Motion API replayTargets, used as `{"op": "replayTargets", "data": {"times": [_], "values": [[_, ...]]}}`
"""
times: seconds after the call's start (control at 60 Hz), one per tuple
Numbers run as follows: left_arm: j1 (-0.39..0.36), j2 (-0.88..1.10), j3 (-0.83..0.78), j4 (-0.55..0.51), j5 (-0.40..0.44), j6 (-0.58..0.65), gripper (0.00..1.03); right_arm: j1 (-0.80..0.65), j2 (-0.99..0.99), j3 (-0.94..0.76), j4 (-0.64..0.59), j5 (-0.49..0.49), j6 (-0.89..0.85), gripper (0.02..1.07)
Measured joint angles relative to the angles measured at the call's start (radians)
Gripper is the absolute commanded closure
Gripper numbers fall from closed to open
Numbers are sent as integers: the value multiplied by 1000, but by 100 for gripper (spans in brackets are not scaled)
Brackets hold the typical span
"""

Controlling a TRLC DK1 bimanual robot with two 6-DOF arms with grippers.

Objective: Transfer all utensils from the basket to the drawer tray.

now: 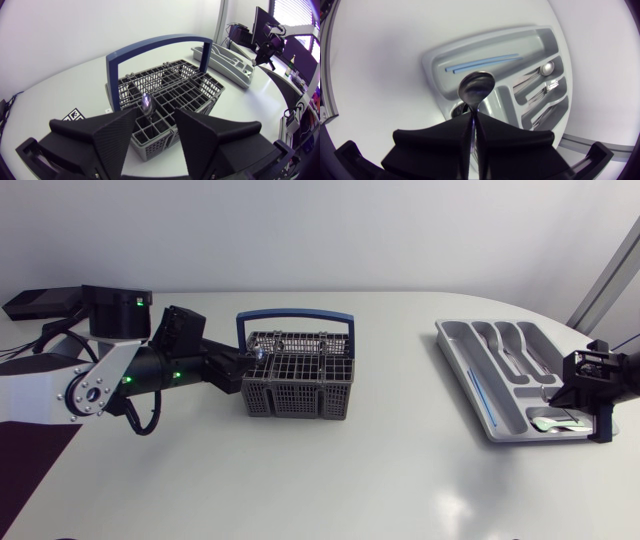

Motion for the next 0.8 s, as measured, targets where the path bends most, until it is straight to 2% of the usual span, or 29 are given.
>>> {"op": "replayTargets", "data": {"times": [0.367, 0.433, 0.583, 0.7, 0.8], "values": [[0, 0, 0, 0, 0, 0, 49, -73, 138, -42, 253, 125, -134, 100], [0, 0, 0, 0, 0, 0, 49, -79, 152, -51, 285, 133, -148, 90], [0, 0, 0, -1, 0, 0, 49, -90, 159, -72, 343, 145, -167, 78], [0, 0, 0, -1, 0, 0, 49, -92, 159, -100, 393, 151, -178, 60], [0, 0, 0, -1, 0, 0, 49, -92, 150, -121, 400, 153, -179, 56]]}}
